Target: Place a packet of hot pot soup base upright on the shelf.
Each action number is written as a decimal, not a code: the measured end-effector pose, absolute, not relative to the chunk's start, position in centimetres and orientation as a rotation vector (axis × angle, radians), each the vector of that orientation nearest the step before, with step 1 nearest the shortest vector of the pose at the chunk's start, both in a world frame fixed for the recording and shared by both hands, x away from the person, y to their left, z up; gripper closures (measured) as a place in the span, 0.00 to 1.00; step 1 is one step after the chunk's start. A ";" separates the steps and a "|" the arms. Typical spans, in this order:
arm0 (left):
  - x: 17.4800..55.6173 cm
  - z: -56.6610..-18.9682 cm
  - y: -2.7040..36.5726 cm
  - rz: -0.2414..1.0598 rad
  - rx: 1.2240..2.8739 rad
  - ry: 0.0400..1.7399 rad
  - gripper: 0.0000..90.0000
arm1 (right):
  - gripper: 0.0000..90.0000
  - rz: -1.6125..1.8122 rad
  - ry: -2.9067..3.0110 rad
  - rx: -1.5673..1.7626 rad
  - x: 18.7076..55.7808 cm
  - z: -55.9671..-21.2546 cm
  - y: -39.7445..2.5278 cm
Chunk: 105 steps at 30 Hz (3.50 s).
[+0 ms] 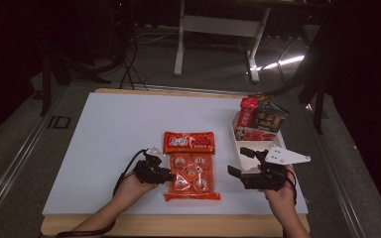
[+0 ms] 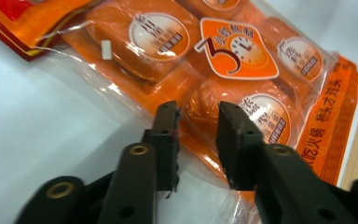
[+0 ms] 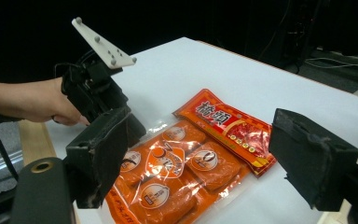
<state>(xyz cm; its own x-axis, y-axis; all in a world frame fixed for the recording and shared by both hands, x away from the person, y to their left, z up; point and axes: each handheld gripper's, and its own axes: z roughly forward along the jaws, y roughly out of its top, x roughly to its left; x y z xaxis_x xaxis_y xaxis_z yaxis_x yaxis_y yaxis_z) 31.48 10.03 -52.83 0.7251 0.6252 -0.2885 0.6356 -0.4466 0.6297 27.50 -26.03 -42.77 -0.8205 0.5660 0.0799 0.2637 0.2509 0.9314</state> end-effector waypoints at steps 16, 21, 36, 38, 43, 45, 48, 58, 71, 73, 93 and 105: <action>33.8 -50.8 13.3 0.030 2.021 1.001 0.70 | 0.24 1.569 2.219 0.713 27.4 -42.9 -25.9; 35.0 -50.5 13.8 0.042 1.980 1.012 0.70 | 0.22 1.568 2.230 0.716 27.4 -43.0 -25.8; 38.9 -51.1 13.8 0.112 1.953 1.064 0.65 | 0.15 1.511 2.245 0.639 26.7 -42.9 -24.9; 39.5 -51.3 13.8 0.122 1.948 1.080 0.63 | 0.11 1.490 2.230 0.626 26.6 -42.8 -24.8; 40.7 -52.3 13.4 0.110 1.956 1.124 0.55 | 0.11 1.468 2.221 0.614 26.3 -42.8 -24.7; 41.0 -52.7 13.1 0.112 1.955 1.133 0.55 | 0.11 1.464 2.229 0.615 26.4 -43.0 -24.7; 41.5 -53.0 12.9 0.116 1.957 1.139 0.55 | 0.11 1.441 2.245 0.621 26.4 -43.2 -24.5; 43.0 -54.4 12.4 0.058 1.960 1.175 0.55 | 0.12 1.443 2.279 0.645 26.5 -43.4 -24.3; 42.9 -55.2 11.6 -0.055 1.949 1.130 0.70 | 0.15 1.453 2.295 0.671 26.7 -43.7 -24.3; 42.9 -55.3 11.3 -0.071 1.954 1.114 0.72 | 0.15 1.460 2.297 0.678 26.8 -43.7 -24.4; 42.5 -54.5 9.4 -0.026 2.003 1.081 0.99 | 0.15 1.464 2.305 0.697 27.0 -43.9 -24.4; 41.2 -51.0 9.5 0.046 1.964 0.968 0.99 | 0.12 1.466 2.250 0.740 27.2 -43.5 -25.1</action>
